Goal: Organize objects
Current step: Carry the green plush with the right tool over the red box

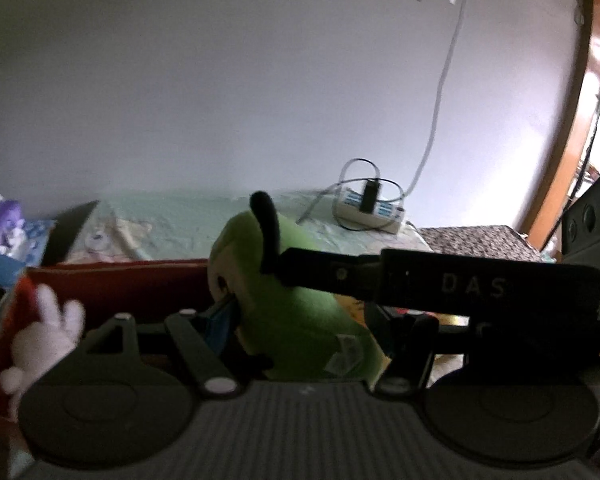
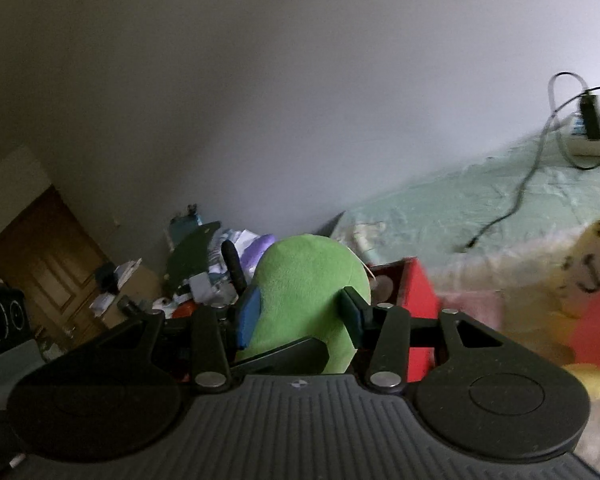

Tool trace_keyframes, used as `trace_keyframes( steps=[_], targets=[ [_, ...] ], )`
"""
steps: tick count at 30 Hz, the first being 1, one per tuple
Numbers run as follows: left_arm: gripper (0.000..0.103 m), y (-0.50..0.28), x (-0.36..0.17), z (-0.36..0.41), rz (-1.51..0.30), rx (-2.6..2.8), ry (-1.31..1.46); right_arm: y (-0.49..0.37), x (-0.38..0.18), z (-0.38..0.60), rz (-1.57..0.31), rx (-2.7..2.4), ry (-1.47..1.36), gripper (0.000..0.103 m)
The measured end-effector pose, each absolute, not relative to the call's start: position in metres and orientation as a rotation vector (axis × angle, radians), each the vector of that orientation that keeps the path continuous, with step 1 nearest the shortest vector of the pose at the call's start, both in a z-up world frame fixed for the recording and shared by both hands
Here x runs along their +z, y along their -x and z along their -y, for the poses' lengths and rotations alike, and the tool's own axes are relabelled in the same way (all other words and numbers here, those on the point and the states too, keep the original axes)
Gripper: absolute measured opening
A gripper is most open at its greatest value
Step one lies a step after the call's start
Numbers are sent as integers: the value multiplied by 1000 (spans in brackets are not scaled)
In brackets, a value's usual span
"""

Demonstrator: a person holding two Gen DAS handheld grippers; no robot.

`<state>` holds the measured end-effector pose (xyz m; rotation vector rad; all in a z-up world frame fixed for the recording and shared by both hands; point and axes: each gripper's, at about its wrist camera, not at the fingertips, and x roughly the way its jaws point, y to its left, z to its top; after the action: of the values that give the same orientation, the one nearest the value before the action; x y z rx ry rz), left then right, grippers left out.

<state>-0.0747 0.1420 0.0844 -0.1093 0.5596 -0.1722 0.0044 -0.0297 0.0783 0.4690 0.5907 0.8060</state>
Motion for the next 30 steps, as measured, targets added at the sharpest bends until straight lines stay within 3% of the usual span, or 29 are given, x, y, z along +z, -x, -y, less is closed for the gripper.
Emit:
trace_keyframes(
  steps=[12, 30],
  targets=[
    [67, 67, 69, -215, -608, -78, 120, -17, 61, -49, -678, 863, -450, 49],
    [67, 35, 0, -284, -806, -20, 116, -41, 10, -126, -943, 801, -365, 50]
  ],
)
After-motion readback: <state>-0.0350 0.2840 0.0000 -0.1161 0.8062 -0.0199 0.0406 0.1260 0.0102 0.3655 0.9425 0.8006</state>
